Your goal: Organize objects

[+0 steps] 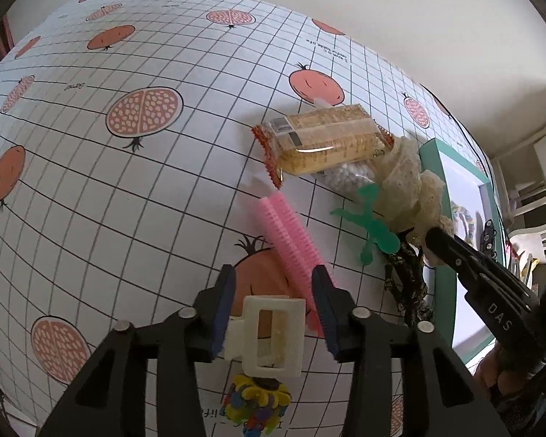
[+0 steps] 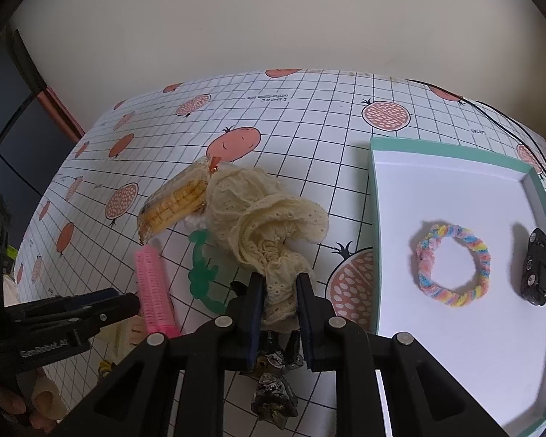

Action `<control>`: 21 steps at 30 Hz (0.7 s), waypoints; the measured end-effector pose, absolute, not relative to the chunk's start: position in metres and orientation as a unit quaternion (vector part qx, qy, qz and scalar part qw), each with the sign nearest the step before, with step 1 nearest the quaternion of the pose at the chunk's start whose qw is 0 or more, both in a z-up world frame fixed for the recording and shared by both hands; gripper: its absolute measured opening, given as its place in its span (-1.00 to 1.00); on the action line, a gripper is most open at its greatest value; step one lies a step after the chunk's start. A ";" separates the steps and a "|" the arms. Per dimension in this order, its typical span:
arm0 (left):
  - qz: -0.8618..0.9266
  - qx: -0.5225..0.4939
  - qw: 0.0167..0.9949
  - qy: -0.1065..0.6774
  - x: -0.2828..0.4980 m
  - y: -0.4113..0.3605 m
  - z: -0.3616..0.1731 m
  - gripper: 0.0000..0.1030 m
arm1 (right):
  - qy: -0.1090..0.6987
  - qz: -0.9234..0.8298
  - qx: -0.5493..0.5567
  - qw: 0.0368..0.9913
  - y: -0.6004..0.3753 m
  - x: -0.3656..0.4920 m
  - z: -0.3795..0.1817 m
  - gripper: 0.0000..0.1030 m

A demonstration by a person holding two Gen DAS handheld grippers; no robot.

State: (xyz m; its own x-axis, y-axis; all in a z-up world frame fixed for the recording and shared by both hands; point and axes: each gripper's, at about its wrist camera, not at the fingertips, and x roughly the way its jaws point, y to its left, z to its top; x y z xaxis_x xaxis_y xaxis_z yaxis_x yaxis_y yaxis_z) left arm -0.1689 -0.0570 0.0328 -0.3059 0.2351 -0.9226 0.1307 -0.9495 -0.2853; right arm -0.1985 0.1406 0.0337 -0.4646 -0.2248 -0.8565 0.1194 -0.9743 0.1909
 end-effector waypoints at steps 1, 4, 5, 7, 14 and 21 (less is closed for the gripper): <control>0.793 -0.588 0.032 -0.154 -0.168 -0.058 0.035 0.01 | -0.052 -0.854 0.508 0.099 0.141 -0.199 0.034 -0.63; 0.792 -0.593 0.033 -0.141 -0.166 -0.058 0.040 0.20 | -0.053 -0.854 0.508 0.097 0.143 -0.199 0.034 -0.63; 0.791 -0.596 0.034 -0.137 -0.166 -0.057 0.040 0.27 | -0.054 -0.854 0.508 0.096 0.144 -0.199 0.034 -0.63; 0.786 -0.605 0.033 -0.123 -0.164 -0.055 0.039 0.33 | -0.057 -0.854 0.508 0.095 0.147 -0.199 0.034 -0.63; 0.764 -0.638 0.034 -0.090 -0.161 -0.047 0.022 0.35 | -0.058 -0.853 0.510 0.095 0.150 -0.199 0.032 -0.63; 0.762 -0.642 0.040 -0.079 -0.160 -0.043 0.016 0.35 | -0.061 -0.853 0.509 0.093 0.152 -0.199 0.031 -0.63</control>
